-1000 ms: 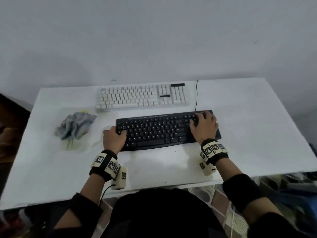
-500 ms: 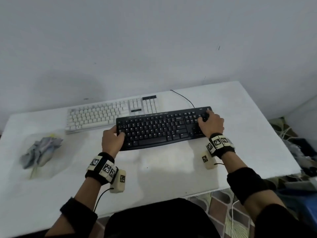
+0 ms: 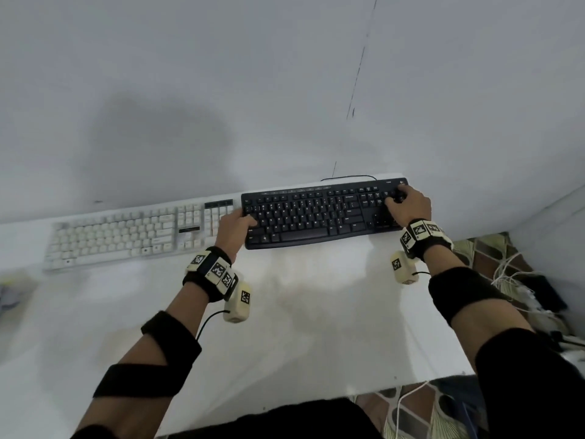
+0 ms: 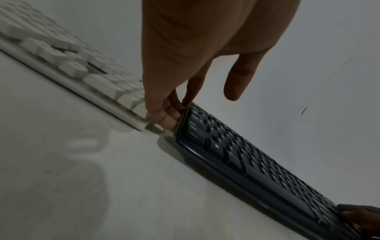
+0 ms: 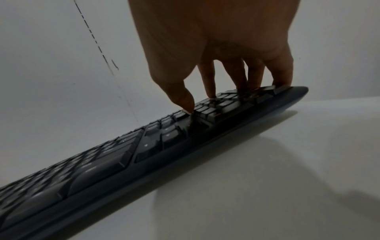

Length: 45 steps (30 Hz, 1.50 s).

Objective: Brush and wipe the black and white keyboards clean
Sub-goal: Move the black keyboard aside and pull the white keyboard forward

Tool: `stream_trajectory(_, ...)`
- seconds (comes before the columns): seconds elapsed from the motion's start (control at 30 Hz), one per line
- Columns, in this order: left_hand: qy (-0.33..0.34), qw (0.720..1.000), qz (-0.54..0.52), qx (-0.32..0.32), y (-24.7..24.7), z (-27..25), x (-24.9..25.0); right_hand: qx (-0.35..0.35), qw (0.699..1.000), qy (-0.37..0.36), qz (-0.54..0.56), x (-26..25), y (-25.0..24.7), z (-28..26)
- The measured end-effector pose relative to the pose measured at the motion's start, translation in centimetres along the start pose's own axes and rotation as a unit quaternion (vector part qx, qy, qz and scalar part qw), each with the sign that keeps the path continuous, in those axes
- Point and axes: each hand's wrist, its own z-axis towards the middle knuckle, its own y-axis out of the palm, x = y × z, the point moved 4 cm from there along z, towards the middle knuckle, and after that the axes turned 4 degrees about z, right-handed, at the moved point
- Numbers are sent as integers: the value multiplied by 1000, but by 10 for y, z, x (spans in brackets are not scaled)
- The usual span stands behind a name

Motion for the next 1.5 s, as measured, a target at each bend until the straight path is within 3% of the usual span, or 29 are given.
stream_trajectory(0.3,-17,1000,-8,21,35,13,6,-27,999,10,-34,17,10,38)
stream_trajectory(0.53,2,998,64,0,31,12,-2,10,997,13,-69,9,20,22)
stream_trajectory(0.7,-5,998,61,3,4,-2,-22,-5,995,-1,-101,-15,34,-9)
stream_trajectory(0.93,59,995,84,3,-72,-19,-44,-52,995,-59,-68,-77,75,-86)
stream_trajectory(1.17,103,950,280,96,-212,-26,-79,-38,980,-193,33,-185,140,-183)
stream_trajectory(1.27,75,928,339,135,-274,-12,-90,-87,974,-195,78,-231,171,-203)
stream_trajectory(1.4,-37,914,368,170,-331,4,-107,-153,982,-105,48,-264,199,-213)
stream_trajectory(1.5,-92,910,365,172,-350,10,-115,-155,985,-62,33,-272,212,-214)
